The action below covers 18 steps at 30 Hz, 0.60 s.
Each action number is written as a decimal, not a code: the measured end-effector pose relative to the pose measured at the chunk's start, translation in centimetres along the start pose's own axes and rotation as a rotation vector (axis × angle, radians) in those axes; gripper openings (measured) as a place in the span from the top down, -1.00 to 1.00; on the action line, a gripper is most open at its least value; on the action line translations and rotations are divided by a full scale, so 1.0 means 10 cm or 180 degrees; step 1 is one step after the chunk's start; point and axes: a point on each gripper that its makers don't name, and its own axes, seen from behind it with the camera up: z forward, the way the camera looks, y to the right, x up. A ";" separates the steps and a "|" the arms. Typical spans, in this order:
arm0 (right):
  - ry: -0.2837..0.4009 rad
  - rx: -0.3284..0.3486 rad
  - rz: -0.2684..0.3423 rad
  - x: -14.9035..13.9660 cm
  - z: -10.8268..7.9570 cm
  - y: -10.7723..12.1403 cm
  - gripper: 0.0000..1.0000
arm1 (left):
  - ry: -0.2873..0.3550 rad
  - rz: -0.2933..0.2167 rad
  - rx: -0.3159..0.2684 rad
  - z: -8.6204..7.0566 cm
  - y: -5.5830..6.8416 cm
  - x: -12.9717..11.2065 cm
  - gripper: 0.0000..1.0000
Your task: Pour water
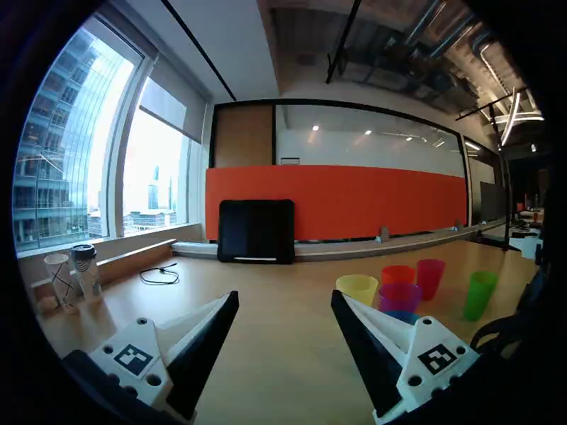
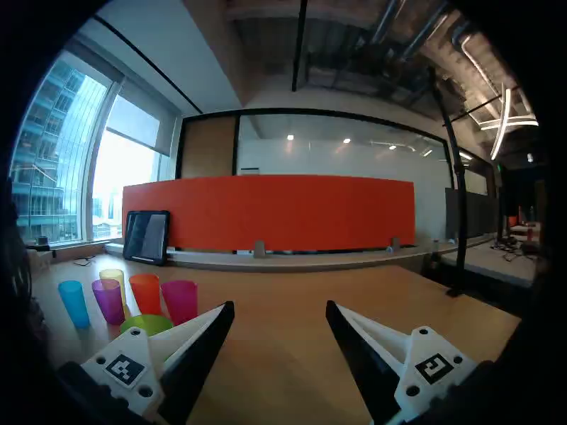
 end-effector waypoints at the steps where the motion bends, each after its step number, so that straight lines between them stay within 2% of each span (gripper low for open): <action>1: 0.0000 0.0000 0.0000 0.00 0.00 0.00 -1.00 | 0.0000 0.0000 0.0000 0.00 0.00 0.00 -0.94; 18: 0.0000 0.0000 0.0001 0.00 0.00 0.01 -1.00 | 0.0001 -0.0008 0.0001 0.00 0.01 0.00 -0.94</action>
